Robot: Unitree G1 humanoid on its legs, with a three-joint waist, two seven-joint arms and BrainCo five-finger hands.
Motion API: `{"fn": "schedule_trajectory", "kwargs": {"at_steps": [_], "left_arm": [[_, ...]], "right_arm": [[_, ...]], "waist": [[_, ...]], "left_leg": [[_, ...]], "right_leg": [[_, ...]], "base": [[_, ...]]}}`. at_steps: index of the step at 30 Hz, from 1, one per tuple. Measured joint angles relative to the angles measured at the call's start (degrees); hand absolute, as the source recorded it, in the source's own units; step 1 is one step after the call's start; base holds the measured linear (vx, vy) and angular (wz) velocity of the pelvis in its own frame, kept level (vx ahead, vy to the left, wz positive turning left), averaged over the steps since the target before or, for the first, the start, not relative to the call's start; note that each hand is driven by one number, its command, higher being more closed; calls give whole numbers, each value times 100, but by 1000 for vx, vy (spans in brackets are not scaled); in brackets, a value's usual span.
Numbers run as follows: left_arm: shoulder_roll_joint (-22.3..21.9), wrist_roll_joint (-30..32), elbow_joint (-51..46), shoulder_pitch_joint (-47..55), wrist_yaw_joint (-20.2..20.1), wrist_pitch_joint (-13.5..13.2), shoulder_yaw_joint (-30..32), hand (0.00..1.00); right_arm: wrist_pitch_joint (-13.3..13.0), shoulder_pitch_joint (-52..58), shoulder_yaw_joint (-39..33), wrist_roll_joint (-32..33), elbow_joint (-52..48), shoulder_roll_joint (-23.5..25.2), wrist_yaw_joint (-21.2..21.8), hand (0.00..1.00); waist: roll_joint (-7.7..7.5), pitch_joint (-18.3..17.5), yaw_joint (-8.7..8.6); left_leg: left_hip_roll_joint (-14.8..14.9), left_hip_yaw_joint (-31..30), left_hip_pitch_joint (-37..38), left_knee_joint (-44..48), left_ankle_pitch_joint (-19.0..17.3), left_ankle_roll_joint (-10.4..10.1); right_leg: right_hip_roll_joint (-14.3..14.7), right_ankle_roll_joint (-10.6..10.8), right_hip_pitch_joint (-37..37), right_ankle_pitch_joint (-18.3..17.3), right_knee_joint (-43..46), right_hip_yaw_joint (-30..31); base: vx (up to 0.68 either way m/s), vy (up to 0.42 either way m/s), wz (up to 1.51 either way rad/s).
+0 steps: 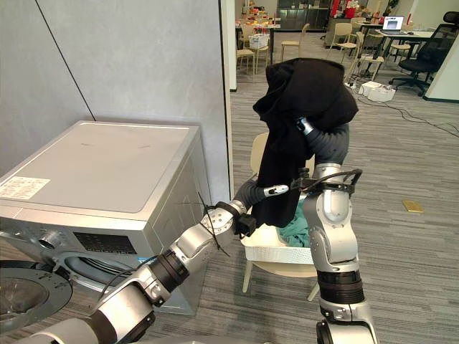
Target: Pick up the laundry basket with both hands and put the clothes into the washing machine.
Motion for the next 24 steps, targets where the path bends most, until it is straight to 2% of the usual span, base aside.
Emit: {"fn": "schedule_trajectory", "kwargs": {"at_steps": [8, 15, 24], "left_arm": [[-155, -222, 311, -574, 219, -2, -52, 0], [-345, -679, 315, -952, 373, -31, -15, 0], [-330, -792, 18, -965, 488, -86, 92, 0]], "right_arm": [[-4, -1, 469, 7, -1, 237, 16, 100], [-96, -1, 484, 212, -13, 254, 111, 100], [-226, 127, 417, 227, -155, 323, 117, 100]], "waist": [[-25, 16, -89], [-58, 38, -130], [-80, 58, -141]], "left_leg": [[-9, 51, 57, -25, -2, 3], [-22, 221, 139, -125, -12, 10], [-31, 276, 216, -162, -18, 15]], "right_leg": [[2, 2, 14, -1, 1, 71], [13, 23, -4, -5, 9, 229], [17, 40, -9, -1, 8, 270]], "base": [[-3, 3, -3], [-30, 9, -12], [9, 4, -3]]}}
